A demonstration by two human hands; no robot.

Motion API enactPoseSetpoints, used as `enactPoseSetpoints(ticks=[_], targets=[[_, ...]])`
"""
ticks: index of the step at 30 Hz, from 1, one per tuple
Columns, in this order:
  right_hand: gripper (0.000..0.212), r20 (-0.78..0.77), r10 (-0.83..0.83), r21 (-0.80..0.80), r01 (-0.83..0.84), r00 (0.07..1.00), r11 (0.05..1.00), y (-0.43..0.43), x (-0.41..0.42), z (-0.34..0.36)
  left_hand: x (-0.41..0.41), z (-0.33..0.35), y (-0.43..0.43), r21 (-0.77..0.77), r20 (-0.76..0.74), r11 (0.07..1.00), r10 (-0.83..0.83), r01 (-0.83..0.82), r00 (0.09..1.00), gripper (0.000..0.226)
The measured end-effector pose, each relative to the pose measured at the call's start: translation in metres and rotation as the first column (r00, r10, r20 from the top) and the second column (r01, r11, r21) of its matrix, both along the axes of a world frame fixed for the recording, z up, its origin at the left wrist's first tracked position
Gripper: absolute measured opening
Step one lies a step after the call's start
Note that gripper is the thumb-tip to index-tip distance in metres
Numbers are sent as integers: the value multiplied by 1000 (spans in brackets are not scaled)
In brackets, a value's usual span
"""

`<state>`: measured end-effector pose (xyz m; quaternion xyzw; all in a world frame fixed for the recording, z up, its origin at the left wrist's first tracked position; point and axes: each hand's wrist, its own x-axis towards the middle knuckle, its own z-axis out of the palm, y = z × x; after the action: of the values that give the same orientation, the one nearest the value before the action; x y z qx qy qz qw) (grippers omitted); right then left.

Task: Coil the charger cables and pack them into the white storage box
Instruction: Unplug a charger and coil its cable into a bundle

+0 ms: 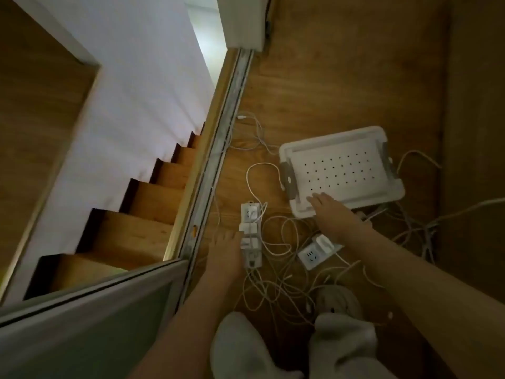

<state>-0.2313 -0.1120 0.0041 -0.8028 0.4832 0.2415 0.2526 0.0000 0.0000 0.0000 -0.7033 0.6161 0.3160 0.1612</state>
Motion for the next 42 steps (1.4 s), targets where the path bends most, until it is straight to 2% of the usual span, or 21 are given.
enactPoseSetpoints(ticks=[3,7,10,11,13,15,17,18,20,22,25,27,28,30,33,35,38,40,42], targets=[[59,-22,80,-53,-81,997,995,6,3,-41,0,-36,-3,-7,4,999,38,-38,999,52],[61,-15,45,-60,-46,999,997,14,-2,-73,-6,-70,2,-16,-137,986,164,-168,977,54],[60,-19,65,-89,-66,998,994,20,-6,-76,-5,-78,2,-32,-222,964,250,-263,943,55],[57,13,28,-89,-27,1000,996,21,-4,-74,-5,-79,3,-26,-271,954,282,-300,920,54],[47,170,-28,-151,54,985,987,19,2,-64,-5,-78,0,-43,-370,924,338,-379,866,48],[37,364,40,-266,62,931,962,12,17,-56,-4,-77,-7,-69,-437,878,399,-473,806,43],[32,492,97,-261,40,865,965,3,41,-52,-2,-78,-17,-38,-503,806,495,-590,709,42],[30,525,101,-232,28,845,972,0,55,-53,-1,-80,-20,12,-543,748,562,-664,623,41],[26,538,35,-147,53,842,988,-5,84,-52,0,-85,-21,60,-569,663,637,-746,521,37],[24,448,-18,-75,58,894,995,-12,111,-60,1,-90,-21,22,-526,673,636,-739,564,36],[26,198,-2,23,-3,980,1000,-18,139,-72,4,-101,-23,-11,-432,734,609,-679,666,36],[30,76,-39,133,28,996,991,-21,151,-79,7,-110,-24,7,-400,720,638,-694,658,35],[32,40,-113,204,103,993,973,-21,156,-81,9,-112,-23,0,-403,713,642,-702,652,35],[25,-67,-276,378,281,959,882,-23,166,-77,10,-115,-21,-26,-425,707,632,-707,648,33],[32,-248,-283,553,375,927,744,-26,180,-77,13,-117,-18,-17,-426,680,658,-733,621,30],[37,-283,-281,566,396,917,723,-28,185,-83,17,-122,-18,20,-443,672,670,-740,596,30],[35,-206,-315,518,376,927,769,-26,188,-96,24,-129,-19,125,-476,691,672,-712,568,40],[25,-285,-140,431,257,948,865,-24,192,-101,26,-133,-19,214,-489,724,660,-655,570,47],[22,-337,-52,376,185,940,908,-22,197,-101,25,-137,-18,246,-493,790,601,-561,630,48]])
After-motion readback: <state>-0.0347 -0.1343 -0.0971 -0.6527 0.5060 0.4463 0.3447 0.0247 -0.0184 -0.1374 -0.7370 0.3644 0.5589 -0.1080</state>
